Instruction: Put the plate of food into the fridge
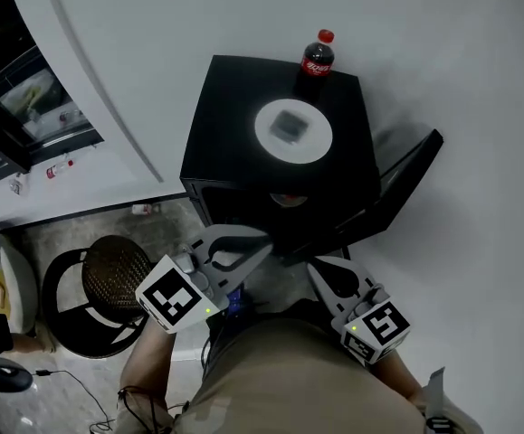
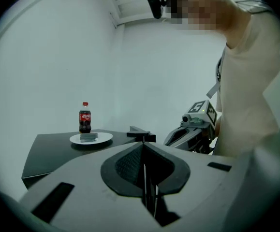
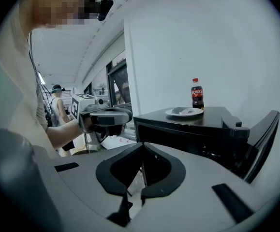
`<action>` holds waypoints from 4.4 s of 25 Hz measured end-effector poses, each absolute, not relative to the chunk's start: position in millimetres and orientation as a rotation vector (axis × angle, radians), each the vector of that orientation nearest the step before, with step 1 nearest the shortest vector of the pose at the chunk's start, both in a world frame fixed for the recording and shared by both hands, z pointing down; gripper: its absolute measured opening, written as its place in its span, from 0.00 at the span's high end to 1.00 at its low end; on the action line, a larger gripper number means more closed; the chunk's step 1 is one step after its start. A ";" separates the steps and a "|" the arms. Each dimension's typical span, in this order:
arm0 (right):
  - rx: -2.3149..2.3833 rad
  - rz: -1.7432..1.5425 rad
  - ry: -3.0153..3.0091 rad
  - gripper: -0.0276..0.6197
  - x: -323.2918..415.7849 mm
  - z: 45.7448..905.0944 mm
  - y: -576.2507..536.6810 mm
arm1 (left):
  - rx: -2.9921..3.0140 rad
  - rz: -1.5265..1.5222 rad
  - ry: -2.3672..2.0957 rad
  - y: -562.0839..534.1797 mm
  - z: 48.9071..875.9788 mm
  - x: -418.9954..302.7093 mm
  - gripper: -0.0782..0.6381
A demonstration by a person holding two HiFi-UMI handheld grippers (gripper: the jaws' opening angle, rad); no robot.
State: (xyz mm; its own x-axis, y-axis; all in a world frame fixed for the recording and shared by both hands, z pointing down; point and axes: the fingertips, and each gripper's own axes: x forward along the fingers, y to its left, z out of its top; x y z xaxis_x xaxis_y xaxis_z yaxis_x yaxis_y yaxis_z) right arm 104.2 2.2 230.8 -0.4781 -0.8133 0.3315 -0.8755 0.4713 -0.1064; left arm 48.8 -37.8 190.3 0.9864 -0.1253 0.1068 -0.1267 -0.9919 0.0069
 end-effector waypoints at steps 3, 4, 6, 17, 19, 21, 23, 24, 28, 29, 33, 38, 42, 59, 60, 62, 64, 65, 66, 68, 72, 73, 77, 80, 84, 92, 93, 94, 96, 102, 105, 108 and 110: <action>1.457 0.385 -2.472 0.92 106.5 233.5 -3.3 | 3.119 0.164 -0.180 -49.4 190.1 52.9 0.88; 1.453 0.377 -2.474 0.92 106.5 233.5 -5.2 | 3.120 0.162 -0.181 -52.1 189.2 53.7 0.88; 1.442 0.361 -2.481 0.92 106.2 233.4 -7.7 | 3.113 0.166 -0.198 -56.6 187.4 54.5 0.87; 1.328 0.362 -2.573 0.92 129.4 235.1 -31.9 | 3.061 0.276 -0.375 -114.1 169.5 85.4 0.87; 1.294 0.344 -2.583 0.92 129.7 234.3 -32.9 | 3.105 0.347 -0.380 -122.6 168.8 90.8 0.88; 1.278 0.356 -2.594 0.92 132.1 234.6 -33.7 | 3.148 0.448 -0.385 -131.3 171.2 94.8 0.87; 1.277 0.370 -2.600 0.92 136.9 235.9 -35.4 | 3.161 0.527 -0.394 -140.7 175.0 98.8 0.87; 1.280 0.377 -2.599 0.92 139.6 236.8 -36.3 | 3.156 0.549 -0.397 -145.2 176.7 101.0 0.87; 1.291 0.419 -2.578 0.92 147.4 238.6 -38.8 | 3.134 0.600 -0.426 -161.1 182.0 108.4 0.87; 1.291 0.419 -2.580 0.92 148.6 238.4 -39.3 | 3.134 0.618 -0.434 -164.7 183.1 110.1 0.87; 1.313 0.408 -2.590 0.92 151.7 234.9 -41.9 | 3.144 0.710 -0.454 -175.3 190.3 117.5 0.87; 1.311 0.412 -2.600 0.92 153.5 237.2 -41.1 | 3.128 0.767 -0.515 -188.9 198.5 123.1 0.87; 1.321 0.422 -2.587 0.92 153.8 236.1 -42.0 | 3.101 0.809 -0.559 -196.7 204.1 124.0 0.87; 1.311 0.429 -2.601 0.92 149.4 240.8 -39.5 | 3.052 1.064 -0.390 -185.7 220.8 129.3 0.88; 1.312 0.431 -2.601 0.92 149.6 240.6 -39.4 | 3.049 1.049 -0.389 -185.8 220.0 129.7 0.88; 1.312 0.440 -2.601 0.92 149.8 240.3 -39.1 | 3.040 1.018 -0.386 -186.5 217.6 130.8 0.88; 1.309 0.449 -2.606 0.92 149.2 240.0 -39.1 | 3.041 1.023 -0.381 -187.0 216.8 131.8 0.88; 1.306 0.449 -2.609 0.92 148.8 239.7 -39.2 | 3.045 1.037 -0.382 -187.2 217.0 132.3 0.88; 1.304 0.448 -2.611 0.92 148.5 239.6 -39.4 | 3.049 1.055 -0.390 -188.0 217.2 132.8 0.88; 1.302 0.442 -2.613 0.92 148.5 239.7 -39.9 | 3.052 1.087 -0.425 -192.0 218.3 133.8 0.88; 1.313 0.432 -2.612 0.92 150.4 239.2 -39.1 | 3.049 1.133 -0.454 -197.0 222.9 136.1 0.88; 1.317 0.434 -2.610 0.92 151.5 239.3 -38.6 | 3.055 1.133 -0.445 -197.1 222.7 137.3 0.88; 1.328 0.442 -2.608 0.92 154.8 240.2 -36.8 | 3.012 1.099 -0.371 -194.7 221.6 139.3 0.88; 1.318 0.465 -2.596 0.92 154.5 241.3 -35.5 | 2.967 1.082 -0.285 -189.2 222.3 138.9 0.88; 1.310 0.485 -2.613 0.92 155.6 239.7 -34.9 | 2.986 1.072 -0.302 -188.8 221.5 131.5 0.88; 1.287 0.452 -2.637 0.92 151.9 233.6 -36.7 | 3.136 1.317 -0.083 -165.5 224.6 108.4 0.64; 1.282 0.452 -2.638 0.92 150.8 234.0 -36.5 | 3.155 1.344 -0.072 -164.9 225.3 108.6 0.63; 1.276 0.455 -2.635 0.92 149.7 235.0 -36.2 | 3.183 1.368 -0.077 -166.0 225.0 110.1 0.62; 1.265 0.461 -2.629 0.92 148.0 236.7 -35.7 | 3.245 1.434 -0.110 -170.7 223.8 114.6 0.62; 1.296 0.452 -2.632 0.92 150.3 237.4 -38.0 | 3.298 1.547 -0.080 -175.5 228.8 124.0 0.65; 1.314 0.461 -2.622 0.92 154.0 237.6 -36.9 | 3.250 1.477 0.011 -169.5 232.0 125.5 0.78; 1.322 0.460 -2.614 0.92 155.8 237.9 -37.0 | 3.208 1.415 0.028 -169.8 231.6 127.8 0.78; 1.322 0.455 -2.620 0.92 155.0 237.4 -38.3 | 3.176 1.404 0.030 -169.3 231.7 127.7 0.78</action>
